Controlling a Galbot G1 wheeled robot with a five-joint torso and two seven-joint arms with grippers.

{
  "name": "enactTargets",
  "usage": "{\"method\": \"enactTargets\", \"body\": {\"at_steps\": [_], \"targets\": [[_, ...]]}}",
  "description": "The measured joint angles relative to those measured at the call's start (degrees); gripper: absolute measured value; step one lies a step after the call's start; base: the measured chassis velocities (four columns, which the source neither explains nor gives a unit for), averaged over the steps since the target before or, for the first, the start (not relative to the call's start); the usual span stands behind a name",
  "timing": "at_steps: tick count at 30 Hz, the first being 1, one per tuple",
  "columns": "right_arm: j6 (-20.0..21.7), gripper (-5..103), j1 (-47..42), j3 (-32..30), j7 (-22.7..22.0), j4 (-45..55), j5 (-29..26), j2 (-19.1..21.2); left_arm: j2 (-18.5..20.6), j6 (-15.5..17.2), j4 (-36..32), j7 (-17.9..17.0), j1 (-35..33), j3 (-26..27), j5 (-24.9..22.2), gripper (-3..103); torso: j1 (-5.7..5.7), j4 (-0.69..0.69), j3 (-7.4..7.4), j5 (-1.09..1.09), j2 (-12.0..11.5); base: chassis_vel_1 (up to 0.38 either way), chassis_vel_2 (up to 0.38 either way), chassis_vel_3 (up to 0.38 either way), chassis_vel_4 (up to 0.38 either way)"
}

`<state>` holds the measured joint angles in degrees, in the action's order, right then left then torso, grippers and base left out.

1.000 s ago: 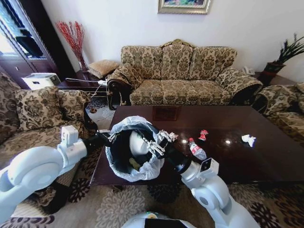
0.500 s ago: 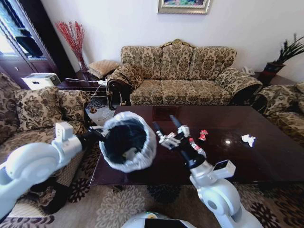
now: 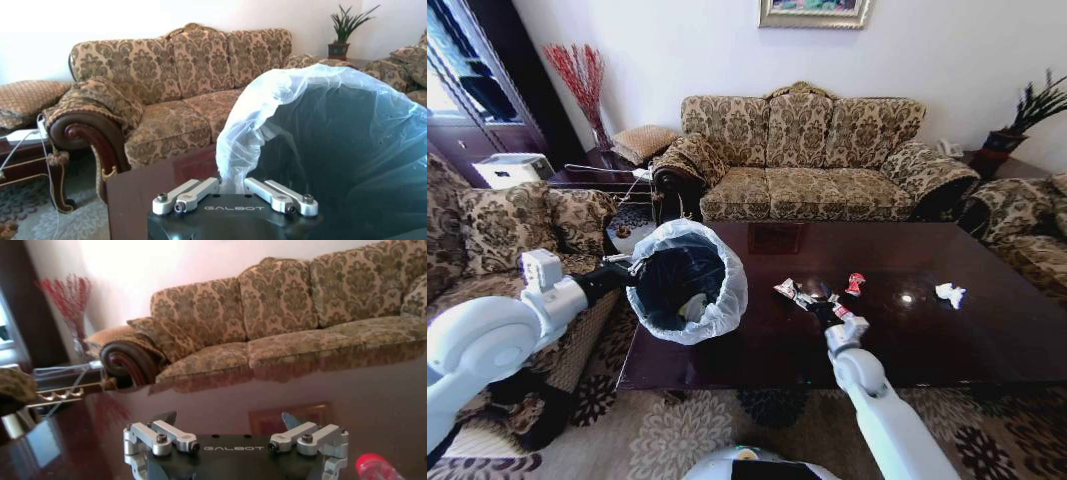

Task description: Move to the front of the table and place the trash on the table into the trash bin.

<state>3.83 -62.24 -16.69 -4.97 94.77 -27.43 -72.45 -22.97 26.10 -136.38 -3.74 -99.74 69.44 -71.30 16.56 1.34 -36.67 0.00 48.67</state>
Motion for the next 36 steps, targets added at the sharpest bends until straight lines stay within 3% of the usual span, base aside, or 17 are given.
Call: {"method": "enactTargets", "body": {"at_steps": [3,12,13,16,22,24,26,28,31,36], "targets": [[-0.4,100,4.0,1.1,-0.8,-6.6,2.7,-2.7,0.1,0.0,-0.4,0.0,-0.1,-0.1,-0.1,2,0.0,0.0,0.0,-0.01,0.0,0.0,0.0,0.0,0.0],[0.7,99,7.5,2.5,-1.4,-13.5,3.7,-6.3,0.5,-0.3,-0.5,-0.2,-0.2,-0.3,-0.2,2,0.0,0.0,0.0,0.0,0.0,0.0,0.0,0.0,0.0],[0.9,91,7.6,2.6,-1.5,-13.8,3.7,-6.5,0.5,-0.4,-0.5,-0.2,-0.2,-0.3,-0.2,2,0.0,-0.01,0.01,-0.01,0.0,0.0,0.0,0.0,0.0],[1.1,86,7.5,2.6,-1.4,-14.0,3.7,-6.6,0.5,-0.5,-0.4,-0.2,-0.2,-0.3,-0.2,2,0.0,-0.01,0.01,0.0,0.0,0.0,0.0,0.0,0.0],[1.3,59,7.0,2.7,-1.2,-13.7,3.6,-6.4,0.3,-0.7,-0.4,-0.3,-0.2,-0.5,-0.2,2,0.0,-0.01,0.01,0.0,0.0,0.0,0.0,0.0,0.0],[1.3,59,6.9,2.7,-1.1,-13.6,3.5,-6.4,0.3,-0.8,-0.4,-0.3,-0.1,-0.5,-0.1,2,0.0,-0.01,0.01,0.0,0.0,0.0,0.0,0.0,0.0],[1.3,43,6.9,2.7,-1.0,-13.5,3.3,-6.4,0.2,-0.8,-0.5,-0.3,-0.2,-0.5,-0.1,2,-0.01,-0.01,0.01,0.0,0.0,0.0,0.0,0.0,0.0],[1.4,43,6.9,2.7,-1.0,-13.5,3.1,-6.4,0.2,-0.8,-0.5,-0.3,-0.2,-0.4,-0.1,2,-0.01,-0.01,0.01,0.0,0.0,0.0,0.0,0.0,0.0],[1.8,27,6.7,2.6,-0.8,-13.0,1.8,-6.3,0.2,-0.8,-0.5,-0.3,-0.2,-0.4,-0.1,2,-0.01,-0.01,0.01,0.0,0.0,0.0,0.0,0.0,0.0],[2.9,16,5.8,2.5,0.0,-10.5,-1.4,-5.7,0.1,-0.8,-0.7,-0.3,-0.2,-0.3,-0.1,2,-0.01,0.0,0.01,0.01,0.0,0.0,0.0,0.0,0.0]]}}
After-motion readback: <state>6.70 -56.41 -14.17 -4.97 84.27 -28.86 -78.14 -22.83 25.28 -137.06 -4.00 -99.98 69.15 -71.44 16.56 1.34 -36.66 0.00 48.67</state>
